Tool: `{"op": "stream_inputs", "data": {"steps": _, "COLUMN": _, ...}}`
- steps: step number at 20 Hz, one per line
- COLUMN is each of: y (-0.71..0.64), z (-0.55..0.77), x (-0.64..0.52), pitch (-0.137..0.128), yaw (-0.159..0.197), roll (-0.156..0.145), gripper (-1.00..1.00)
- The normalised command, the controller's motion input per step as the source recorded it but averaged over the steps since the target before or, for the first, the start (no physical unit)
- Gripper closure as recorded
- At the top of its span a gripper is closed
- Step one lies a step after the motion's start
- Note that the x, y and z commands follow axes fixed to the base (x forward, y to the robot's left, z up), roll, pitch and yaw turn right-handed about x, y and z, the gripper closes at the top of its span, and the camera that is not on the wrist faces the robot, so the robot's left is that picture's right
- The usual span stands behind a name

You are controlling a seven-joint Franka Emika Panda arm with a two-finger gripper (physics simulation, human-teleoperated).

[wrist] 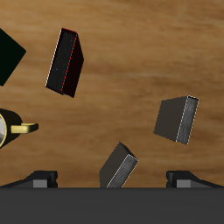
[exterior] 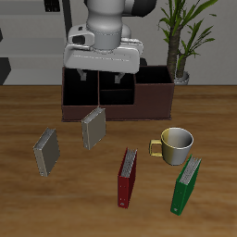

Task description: Place the red book into the back desk caddy's right compartment

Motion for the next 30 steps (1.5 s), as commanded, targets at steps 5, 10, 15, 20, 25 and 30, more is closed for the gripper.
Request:
{"op": "stream_inputs", "data": {"steps": 5, "y": 0.00, "z": 0.00, "x": 0.40, "pitch": -0.011, "yaw": 0.031, "roll": -0.043, "gripper": -1.00}}
{"op": "stream_inputs", "data": {"steps": 10, "y": 0.20, "z": -0.03, "x": 0.38, "pitch": -0.005, "yaw": -0.001, "roll": -0.020, "gripper": -1.00}}
{"op": "stream_inputs", "data": {"steps": 15, "y": 0.14, "z": 0.00, "x": 0.32, "pitch": -0.015, "yaw": -0.001, "roll": -0.020, "gripper": -1.00}}
{"op": "stream_inputs", "data": {"steps": 20, "y": 0.21, "z": -0.07, "x": 0.22, "pitch": -0.023, "yaw": 0.014, "roll": 0.009, "gripper": -1.00}}
{"op": "stream_inputs", "data": {"steps": 25, "y": 0.19, "z": -0.15, "x": 0.17, "pitch": -0.026, "yaw": 0.009, "roll": 0.004, "gripper": -1.00}}
{"op": "stream_inputs", "data": {"steps": 30, "y": 0.23, "z": -0.26, "x": 0.22, "pitch": 0.009, "yaw": 0.034, "roll": 0.044, "gripper": -1.00}}
